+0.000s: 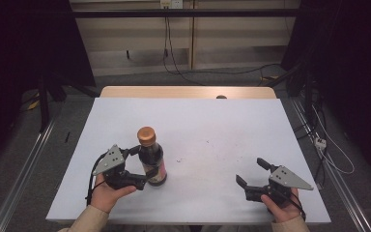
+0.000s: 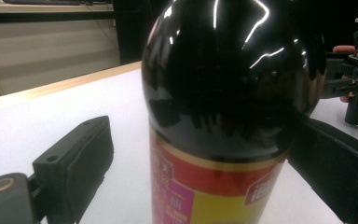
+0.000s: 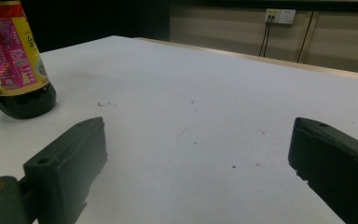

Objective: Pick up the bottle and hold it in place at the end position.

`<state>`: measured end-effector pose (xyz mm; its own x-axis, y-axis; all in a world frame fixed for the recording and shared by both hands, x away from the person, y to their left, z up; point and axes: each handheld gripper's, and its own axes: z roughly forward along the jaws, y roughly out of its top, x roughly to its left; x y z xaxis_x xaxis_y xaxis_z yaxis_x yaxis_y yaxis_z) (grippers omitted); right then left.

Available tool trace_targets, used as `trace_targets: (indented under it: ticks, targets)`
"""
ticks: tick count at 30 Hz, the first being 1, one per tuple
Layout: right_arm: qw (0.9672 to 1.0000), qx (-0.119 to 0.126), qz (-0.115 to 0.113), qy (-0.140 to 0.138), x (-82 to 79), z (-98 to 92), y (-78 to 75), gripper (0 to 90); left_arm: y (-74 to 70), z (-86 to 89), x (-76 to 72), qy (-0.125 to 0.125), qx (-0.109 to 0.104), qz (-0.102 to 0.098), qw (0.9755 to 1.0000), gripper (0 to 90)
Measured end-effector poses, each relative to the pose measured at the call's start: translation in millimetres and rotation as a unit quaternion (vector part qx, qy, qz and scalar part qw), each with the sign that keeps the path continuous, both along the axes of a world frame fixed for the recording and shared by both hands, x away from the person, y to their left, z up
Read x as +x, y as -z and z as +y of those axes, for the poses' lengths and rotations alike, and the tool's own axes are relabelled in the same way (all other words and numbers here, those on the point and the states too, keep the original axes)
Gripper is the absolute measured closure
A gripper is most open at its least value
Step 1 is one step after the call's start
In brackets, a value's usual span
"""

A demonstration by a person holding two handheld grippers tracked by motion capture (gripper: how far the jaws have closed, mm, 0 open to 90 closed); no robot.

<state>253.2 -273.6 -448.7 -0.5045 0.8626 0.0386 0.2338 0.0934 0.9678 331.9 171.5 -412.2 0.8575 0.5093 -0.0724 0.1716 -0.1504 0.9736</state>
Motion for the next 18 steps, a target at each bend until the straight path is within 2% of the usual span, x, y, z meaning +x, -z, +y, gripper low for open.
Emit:
trace_targets:
  ticks: [12,18]
  targets:
    - [1.0000,0.000,0.000,0.006,-0.1,-1.7,-0.4,4.0,0.9,-7.3,2.0,-0.003,0.000,0.000,1.0000,10.7]
    - [1.0000,0.000,0.000,0.008,-0.2,-1.9,-0.4,4.0,2.3,-12.4,1.5,-0.016,0.003,-0.010,0.9998,13.7]
